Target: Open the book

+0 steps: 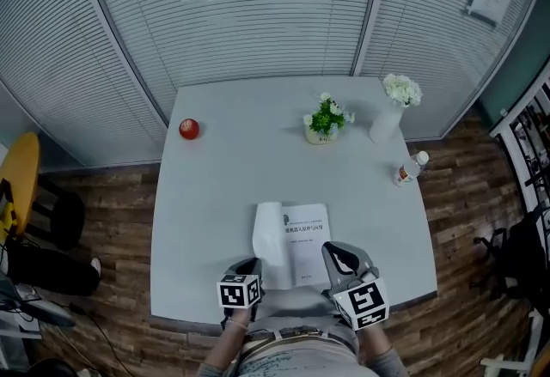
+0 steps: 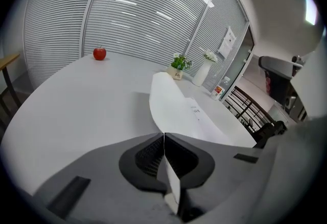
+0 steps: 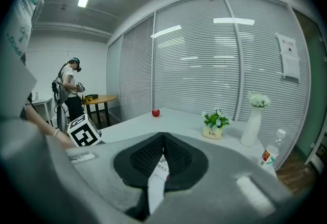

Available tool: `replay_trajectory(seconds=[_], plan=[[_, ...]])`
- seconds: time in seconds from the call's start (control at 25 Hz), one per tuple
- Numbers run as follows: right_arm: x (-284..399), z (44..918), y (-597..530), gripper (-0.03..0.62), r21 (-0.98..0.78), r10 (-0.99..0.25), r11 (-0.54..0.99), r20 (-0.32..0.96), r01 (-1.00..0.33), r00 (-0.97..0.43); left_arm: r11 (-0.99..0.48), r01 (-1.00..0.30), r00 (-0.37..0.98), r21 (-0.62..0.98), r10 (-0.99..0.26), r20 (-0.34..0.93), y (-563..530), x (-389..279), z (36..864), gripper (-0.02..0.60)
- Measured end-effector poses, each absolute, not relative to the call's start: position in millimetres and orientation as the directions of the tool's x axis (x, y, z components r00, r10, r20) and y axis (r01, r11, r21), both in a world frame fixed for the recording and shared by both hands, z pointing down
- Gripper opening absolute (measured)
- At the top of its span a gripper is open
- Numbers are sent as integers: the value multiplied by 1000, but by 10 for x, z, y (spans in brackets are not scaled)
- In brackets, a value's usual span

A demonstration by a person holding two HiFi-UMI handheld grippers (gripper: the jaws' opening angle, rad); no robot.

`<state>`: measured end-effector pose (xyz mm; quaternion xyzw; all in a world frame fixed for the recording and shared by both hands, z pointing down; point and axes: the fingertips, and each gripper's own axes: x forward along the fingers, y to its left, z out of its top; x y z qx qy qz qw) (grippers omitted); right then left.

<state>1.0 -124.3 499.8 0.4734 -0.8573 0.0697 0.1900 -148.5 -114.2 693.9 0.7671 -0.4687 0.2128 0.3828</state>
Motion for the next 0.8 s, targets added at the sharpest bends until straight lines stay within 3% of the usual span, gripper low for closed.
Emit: replay_trajectory(seconds=[0.8], plan=[[-285, 5018, -1189, 3, 92, -817, 483, 406, -871, -410, -227, -904, 423, 362, -592, 686, -1137, -2236, 6970, 3]])
